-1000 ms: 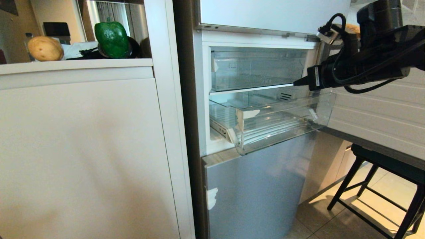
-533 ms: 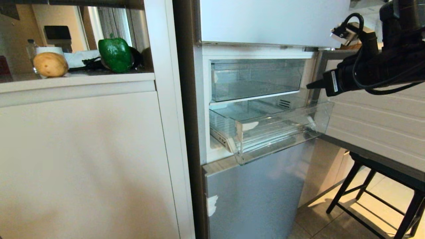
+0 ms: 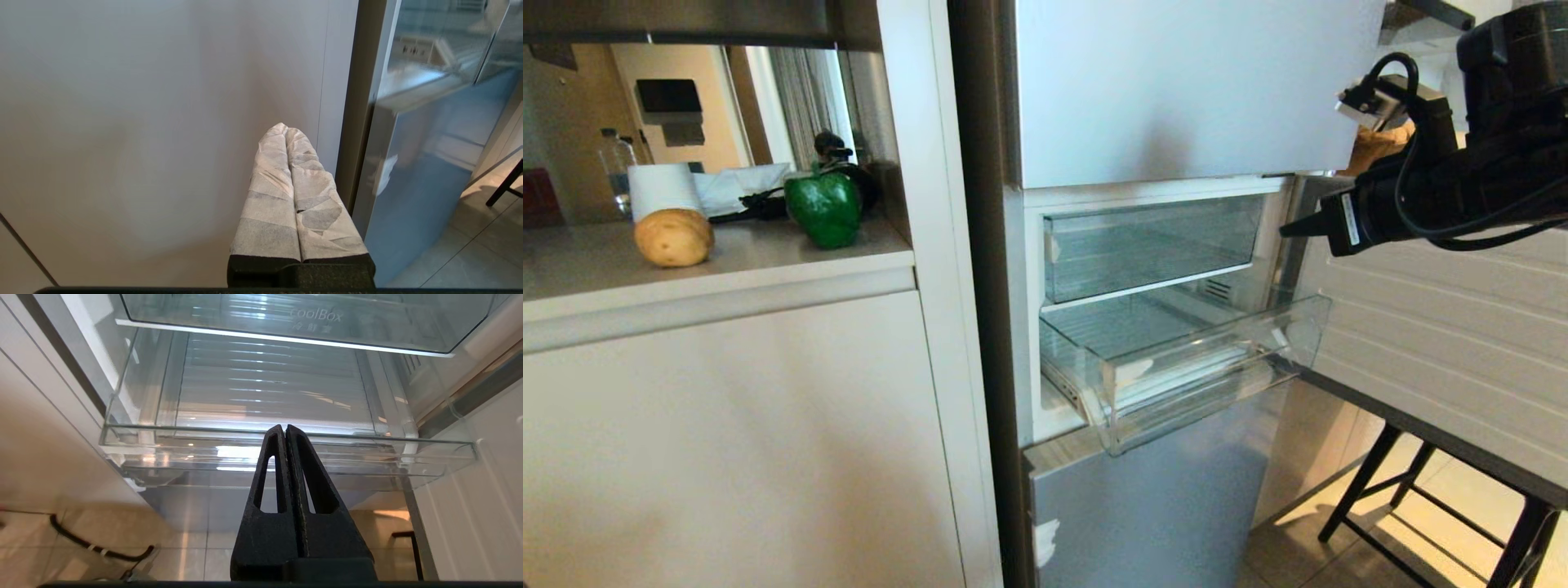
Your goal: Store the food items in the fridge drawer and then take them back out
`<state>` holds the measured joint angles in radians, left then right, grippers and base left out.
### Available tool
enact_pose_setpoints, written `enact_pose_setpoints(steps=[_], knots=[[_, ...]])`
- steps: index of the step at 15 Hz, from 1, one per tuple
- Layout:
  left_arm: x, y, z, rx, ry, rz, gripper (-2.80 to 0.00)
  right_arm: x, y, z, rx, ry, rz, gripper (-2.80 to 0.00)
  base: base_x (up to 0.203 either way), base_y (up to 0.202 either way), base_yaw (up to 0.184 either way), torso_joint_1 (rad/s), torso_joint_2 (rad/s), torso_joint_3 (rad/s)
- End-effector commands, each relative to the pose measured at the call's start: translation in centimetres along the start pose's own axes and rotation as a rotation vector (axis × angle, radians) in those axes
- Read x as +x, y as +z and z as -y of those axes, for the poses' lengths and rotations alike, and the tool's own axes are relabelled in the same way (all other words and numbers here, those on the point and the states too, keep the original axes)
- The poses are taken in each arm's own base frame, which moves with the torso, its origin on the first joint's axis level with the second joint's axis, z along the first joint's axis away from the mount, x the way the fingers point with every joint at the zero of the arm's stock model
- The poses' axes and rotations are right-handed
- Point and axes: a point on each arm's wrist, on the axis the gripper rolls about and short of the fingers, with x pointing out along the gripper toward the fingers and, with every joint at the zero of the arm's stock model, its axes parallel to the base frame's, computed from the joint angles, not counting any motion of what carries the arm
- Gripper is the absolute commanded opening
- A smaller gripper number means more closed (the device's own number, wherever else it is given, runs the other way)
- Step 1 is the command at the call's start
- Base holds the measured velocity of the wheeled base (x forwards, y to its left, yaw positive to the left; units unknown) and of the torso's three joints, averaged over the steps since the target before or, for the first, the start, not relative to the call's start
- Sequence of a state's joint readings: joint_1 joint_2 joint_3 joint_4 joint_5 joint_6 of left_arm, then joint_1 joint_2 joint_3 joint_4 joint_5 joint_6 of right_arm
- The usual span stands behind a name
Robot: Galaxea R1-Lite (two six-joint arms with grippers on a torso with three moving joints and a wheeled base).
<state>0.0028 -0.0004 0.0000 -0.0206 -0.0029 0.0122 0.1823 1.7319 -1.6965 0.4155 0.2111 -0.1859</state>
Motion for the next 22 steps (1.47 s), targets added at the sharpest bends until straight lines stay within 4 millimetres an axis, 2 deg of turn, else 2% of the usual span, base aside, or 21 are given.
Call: enact_pose_setpoints(steps=[1, 6, 12, 15, 19, 22], knots=[[0.1, -0.3, 0.0, 0.0, 0.0, -0.01, -2.8, 0.4, -0.5, 0.0, 0.003, 0.006, -0.021, -2.8, 0.0, 0.0, 0.0, 0.179, -0.54, -0.355], [0.1, -0.3, 0.0, 0.0, 0.0, -0.009, -2.8, 2.0, -1.9, 0.0, 0.015, 0.032, -0.064, -2.8, 0.0, 0.0, 0.0, 0.208, -0.57, -0.358], [0.1, -0.3, 0.0, 0.0, 0.0, -0.009, -2.8, 5.7, -4.5, 0.3, 0.029, 0.046, -0.113, -2.8, 0.0, 0.0, 0.0, 0.207, -0.51, -0.305], [0.1, -0.3, 0.0, 0.0, 0.0, -0.009, -2.8, 6.9, -5.8, 0.3, 0.034, 0.05, -0.131, -2.8, 0.0, 0.0, 0.0, 0.16, -0.36, -0.211], [0.1, -0.3, 0.0, 0.0, 0.0, -0.009, -2.8, 8.4, -7.4, 0.3, 0.049, 0.056, -0.191, -2.8, 0.0, 0.0, 0.0, 0.048, -0.11, -0.062], [0.1, -0.3, 0.0, 0.0, 0.0, -0.009, -2.8, 11.0, -8.5, 0.8, 0.129, 0.059, -0.232, -2.8, 0.0, 0.0, 0.0, 0.0, 0.0, 0.0]])
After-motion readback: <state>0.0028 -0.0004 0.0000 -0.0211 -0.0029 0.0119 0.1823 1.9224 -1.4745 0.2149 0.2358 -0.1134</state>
